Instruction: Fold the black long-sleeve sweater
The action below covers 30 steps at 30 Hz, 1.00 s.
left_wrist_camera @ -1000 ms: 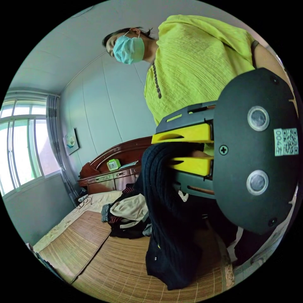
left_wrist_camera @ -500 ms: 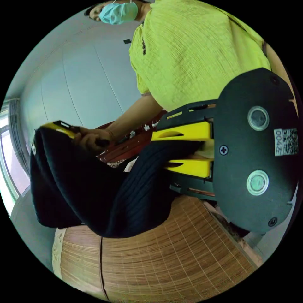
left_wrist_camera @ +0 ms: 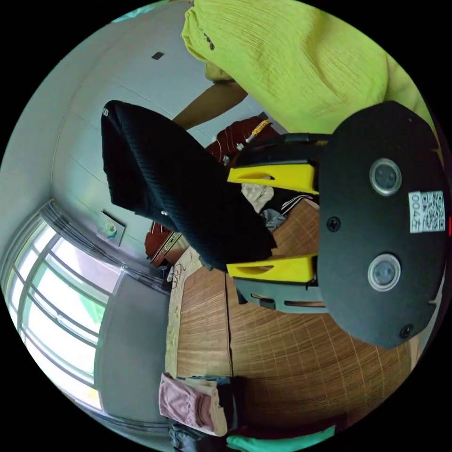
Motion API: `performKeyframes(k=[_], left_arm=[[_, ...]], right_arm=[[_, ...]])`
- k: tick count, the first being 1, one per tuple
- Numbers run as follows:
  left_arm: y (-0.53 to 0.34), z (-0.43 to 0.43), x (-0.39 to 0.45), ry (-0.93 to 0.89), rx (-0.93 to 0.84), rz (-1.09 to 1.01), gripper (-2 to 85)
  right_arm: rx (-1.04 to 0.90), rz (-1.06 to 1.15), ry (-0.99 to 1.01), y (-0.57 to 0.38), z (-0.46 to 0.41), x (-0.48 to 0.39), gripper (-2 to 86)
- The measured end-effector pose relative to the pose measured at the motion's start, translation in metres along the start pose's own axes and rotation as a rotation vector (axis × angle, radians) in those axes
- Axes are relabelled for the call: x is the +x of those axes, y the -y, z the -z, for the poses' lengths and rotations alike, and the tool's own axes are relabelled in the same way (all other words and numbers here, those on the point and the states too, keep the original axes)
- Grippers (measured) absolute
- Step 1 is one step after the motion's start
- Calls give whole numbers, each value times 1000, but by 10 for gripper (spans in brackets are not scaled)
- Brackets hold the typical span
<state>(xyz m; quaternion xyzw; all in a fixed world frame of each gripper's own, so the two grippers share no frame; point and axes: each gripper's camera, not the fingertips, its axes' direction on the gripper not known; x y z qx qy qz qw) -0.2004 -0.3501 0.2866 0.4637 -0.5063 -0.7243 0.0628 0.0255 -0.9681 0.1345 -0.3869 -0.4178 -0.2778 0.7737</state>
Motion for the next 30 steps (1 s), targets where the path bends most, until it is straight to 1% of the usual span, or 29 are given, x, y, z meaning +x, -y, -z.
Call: performKeyframes(k=[4,10,14,17,19,20,21,24,28,30], left_arm=[[10,18,-13,-21,15,2,233],[31,17,-14,-155,-3,-54,251],[42,18,-27,-139,55,-25,301],[41,11,-58,-242,51,32,317],[38,-1,-75,-346,7,60,319],[38,-11,-83,-438,-16,73,319],[40,-19,-87,-501,-38,67,318],[48,-36,-94,-602,-59,60,316],[55,-48,-106,-718,-53,67,304],[54,-46,-102,-846,-20,46,288]], right_arm=[[86,25,0,-22,-11,-14,41],[129,-8,14,-53,-27,-24,41],[134,-7,41,-62,-37,-29,41],[124,11,79,-57,-49,-30,41],[109,24,120,-49,-61,-28,41],[104,24,127,-47,-65,-28,41],[94,20,137,-43,-71,-25,41],[73,16,160,-32,-84,-21,42],[41,7,131,-20,-94,-20,43],[33,-11,96,-17,-93,-20,43]])
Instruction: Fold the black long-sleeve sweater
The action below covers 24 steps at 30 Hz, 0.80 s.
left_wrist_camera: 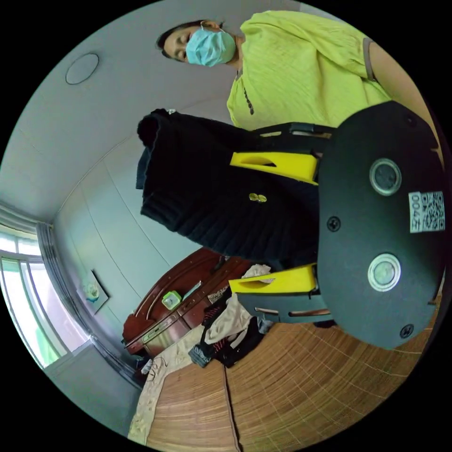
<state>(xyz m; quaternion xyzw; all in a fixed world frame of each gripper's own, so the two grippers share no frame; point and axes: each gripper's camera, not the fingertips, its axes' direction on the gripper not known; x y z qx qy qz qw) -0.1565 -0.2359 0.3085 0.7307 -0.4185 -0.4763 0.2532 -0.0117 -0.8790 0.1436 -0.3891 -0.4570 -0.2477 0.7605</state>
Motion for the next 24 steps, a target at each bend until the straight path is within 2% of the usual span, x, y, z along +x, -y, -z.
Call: performKeyframes(k=[4,6,8,11,13,14,18,21,24], left_arm=[[-15,-6,4,-74,22,-44,233],[-30,0,1,-68,91,-60,115],[-41,14,-4,12,189,-22,66],[-56,39,-6,131,323,40,52],[-57,47,-1,253,336,71,49],[-56,49,4,316,347,83,48],[-50,39,14,471,340,121,49],[-58,9,6,494,281,132,51],[-67,-24,2,415,261,94,53]], right_arm=[[-1,-51,-98,-2,1,-2,44],[-10,-87,-156,-6,0,-4,44],[-23,-140,-249,-13,-1,-8,45],[-62,-313,-437,-38,-4,-15,46],[-150,-479,-640,-69,-13,-22,47],[-182,-528,-691,-79,-18,-23,47],[-401,-959,-941,-173,-49,-9,50],[-409,-1169,-1042,-243,-68,-7,53],[-347,-1249,-1090,-283,-76,-21,61]])
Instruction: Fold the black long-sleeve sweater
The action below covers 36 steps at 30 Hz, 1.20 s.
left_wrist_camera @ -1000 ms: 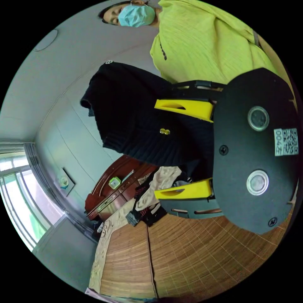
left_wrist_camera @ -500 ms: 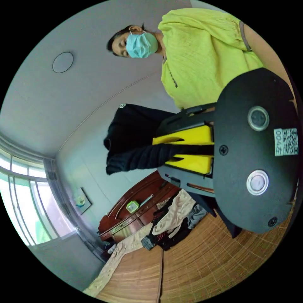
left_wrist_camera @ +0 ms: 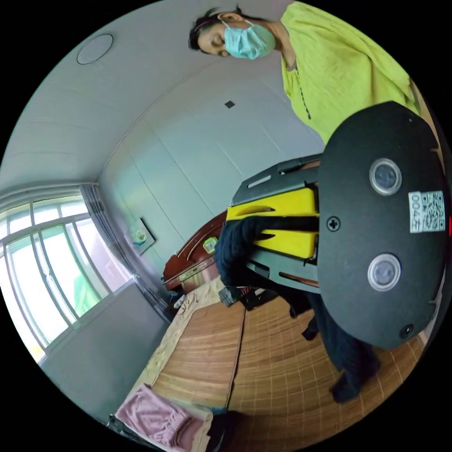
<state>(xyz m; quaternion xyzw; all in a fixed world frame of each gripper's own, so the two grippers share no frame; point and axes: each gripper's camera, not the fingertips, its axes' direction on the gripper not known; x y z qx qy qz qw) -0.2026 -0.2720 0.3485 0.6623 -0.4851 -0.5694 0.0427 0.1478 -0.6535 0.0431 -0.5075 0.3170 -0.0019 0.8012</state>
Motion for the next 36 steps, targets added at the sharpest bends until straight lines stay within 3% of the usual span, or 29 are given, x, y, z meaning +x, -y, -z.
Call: performKeyframes(k=[7,12,15,18,21,23,25,30,33,36], left_arm=[[0,-69,76,-219,-269,-297,58],[-15,-155,184,-179,-738,-664,64],[-32,-192,215,-229,-878,-727,66],[-52,-216,240,-294,-932,-777,66],[-73,-235,263,-318,-945,-841,65],[-87,-245,277,-323,-954,-885,65],[-103,-256,289,-312,-966,-932,65],[-147,-279,304,-284,-965,-1003,64],[-172,-287,304,-271,-951,-1022,64],[-197,-293,303,-270,-941,-1034,65]], right_arm=[[334,160,-41,-48,73,-9,75],[609,292,27,-64,156,-33,175],[685,363,191,-62,184,-31,166],[549,449,325,-51,186,-34,36],[522,519,253,-54,170,-51,13],[492,526,288,-52,157,-58,29],[416,563,424,-45,135,-66,101],[340,687,590,-45,105,-86,144],[296,737,565,-48,92,-98,225],[231,799,537,-56,80,-110,244]])
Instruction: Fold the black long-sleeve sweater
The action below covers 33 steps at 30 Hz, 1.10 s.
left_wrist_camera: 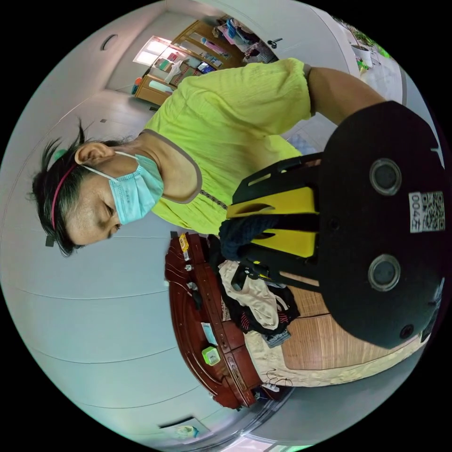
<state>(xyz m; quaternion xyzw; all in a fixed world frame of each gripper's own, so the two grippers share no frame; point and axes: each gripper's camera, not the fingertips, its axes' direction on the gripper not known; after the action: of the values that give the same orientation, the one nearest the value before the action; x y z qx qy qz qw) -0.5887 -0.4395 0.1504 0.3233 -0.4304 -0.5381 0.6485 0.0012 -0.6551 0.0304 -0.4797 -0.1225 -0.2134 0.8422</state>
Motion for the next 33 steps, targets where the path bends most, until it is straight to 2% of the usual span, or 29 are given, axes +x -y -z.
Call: performKeyframes(k=[5,9,11,14,16,17,19,21,23,28,30,33], left_arm=[[-4,-39,15,0,10,-26,65],[-7,-68,26,28,6,-23,64],[-10,-76,32,51,-4,-3,64],[-20,-84,46,131,-35,69,63],[-33,-84,54,207,-60,144,62],[-46,-81,57,290,-56,216,60],[-68,-76,59,446,-70,360,55],[-106,-61,61,648,-18,586,41],[-127,-51,67,788,37,713,25],[-123,-58,96,1102,77,682,9],[-112,-74,105,1235,63,657,7],[-104,-91,124,1285,123,621,6]], right_arm=[[-97,-18,144,-5,-47,11,226],[-202,-27,386,-5,-102,25,72],[-214,-26,422,-6,-110,25,48],[-164,-27,232,6,-88,16,41],[-107,-37,-2,30,-52,5,39],[-92,-34,-70,38,-42,0,38],[-13,-16,-361,76,-4,-32,36],[55,39,-522,108,19,-65,33],[40,134,-630,141,24,-102,31],[-64,417,-860,220,-14,-199,26],[-54,444,-902,232,-22,-217,26],[3,426,-918,228,-24,-235,25]])
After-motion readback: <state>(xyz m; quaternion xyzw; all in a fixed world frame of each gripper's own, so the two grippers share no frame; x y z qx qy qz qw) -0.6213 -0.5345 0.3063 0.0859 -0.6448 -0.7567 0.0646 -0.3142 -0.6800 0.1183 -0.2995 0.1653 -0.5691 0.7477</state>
